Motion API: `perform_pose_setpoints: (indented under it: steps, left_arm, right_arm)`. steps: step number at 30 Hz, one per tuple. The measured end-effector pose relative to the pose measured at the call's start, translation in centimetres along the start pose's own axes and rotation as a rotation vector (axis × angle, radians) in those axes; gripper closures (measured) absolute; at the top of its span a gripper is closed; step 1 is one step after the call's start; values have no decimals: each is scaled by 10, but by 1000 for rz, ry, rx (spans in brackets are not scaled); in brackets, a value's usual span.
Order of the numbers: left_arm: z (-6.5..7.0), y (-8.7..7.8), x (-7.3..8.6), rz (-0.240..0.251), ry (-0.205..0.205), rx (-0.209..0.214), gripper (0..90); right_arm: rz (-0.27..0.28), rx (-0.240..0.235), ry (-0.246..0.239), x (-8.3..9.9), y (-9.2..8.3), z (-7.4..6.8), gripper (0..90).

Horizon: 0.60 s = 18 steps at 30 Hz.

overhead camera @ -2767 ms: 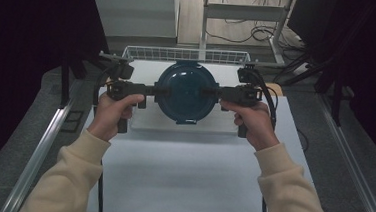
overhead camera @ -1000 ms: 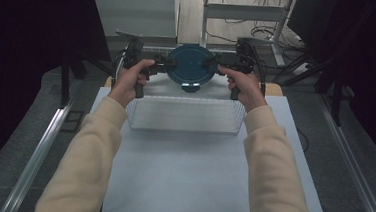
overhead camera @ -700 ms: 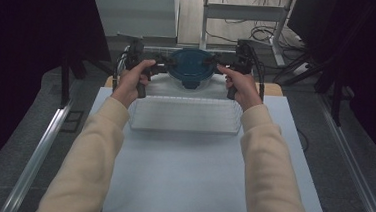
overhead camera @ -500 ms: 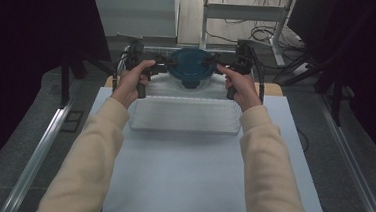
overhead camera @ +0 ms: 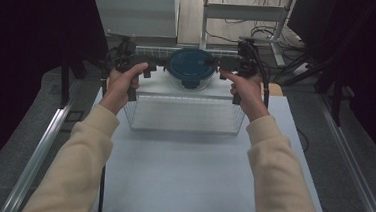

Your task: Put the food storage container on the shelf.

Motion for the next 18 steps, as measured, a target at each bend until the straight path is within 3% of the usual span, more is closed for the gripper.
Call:
perform_pose_setpoints:
  steps: [5,9,11,14,18]
  left_arm:
    - [13,-17,20,2,59,2,201]
    - [21,-28,46,-11,136,-43,208]
    - [23,-29,51,-15,149,-46,210]
    - [28,-37,78,-33,198,-34,213]
    - [30,-42,107,-48,230,-44,213]
  right_arm:
    - [6,29,-126,20,-20,4,135]
    - [12,12,-171,37,-36,7,156]
    - [14,13,-195,43,-41,7,159]
    - [15,-12,-223,62,-55,9,175]
    - [26,-38,-248,84,-68,9,183]
Point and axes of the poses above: each handheld gripper's, and its own axes: y roughly forward along the jaws, x roughly out of its underside, z roughly to its right, the point moved 4 cm from there along y, roughly forward along the jaws, and after that the axes turned 7 degrees about x, right-handed, at the moved point
